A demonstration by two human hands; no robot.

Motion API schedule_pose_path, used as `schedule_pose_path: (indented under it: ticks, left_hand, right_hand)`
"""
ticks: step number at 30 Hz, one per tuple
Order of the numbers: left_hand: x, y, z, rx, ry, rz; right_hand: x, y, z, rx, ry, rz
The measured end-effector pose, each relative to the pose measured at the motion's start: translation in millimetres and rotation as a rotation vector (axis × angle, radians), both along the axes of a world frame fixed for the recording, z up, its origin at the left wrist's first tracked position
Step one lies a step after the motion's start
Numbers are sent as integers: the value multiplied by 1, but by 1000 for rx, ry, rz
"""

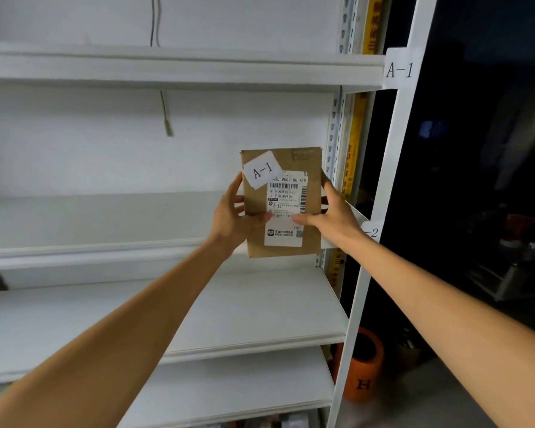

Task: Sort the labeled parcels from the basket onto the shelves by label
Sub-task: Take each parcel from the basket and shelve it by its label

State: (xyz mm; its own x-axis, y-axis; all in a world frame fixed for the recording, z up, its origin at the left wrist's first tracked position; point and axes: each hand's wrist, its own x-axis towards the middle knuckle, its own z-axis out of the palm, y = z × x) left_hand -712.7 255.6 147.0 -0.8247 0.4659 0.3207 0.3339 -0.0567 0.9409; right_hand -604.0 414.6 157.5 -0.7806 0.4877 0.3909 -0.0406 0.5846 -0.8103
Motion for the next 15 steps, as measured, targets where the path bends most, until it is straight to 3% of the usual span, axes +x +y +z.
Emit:
schedule_pose_path:
  ticks: [8,15]
  left_hand:
    - [-32,99,6,-10,-46,85]
    - [-43,175,-13,8,-8,143]
  right_hand:
    - [-47,90,-3,-45,36,-19]
    - [-73,155,-10,-63,-54,-136]
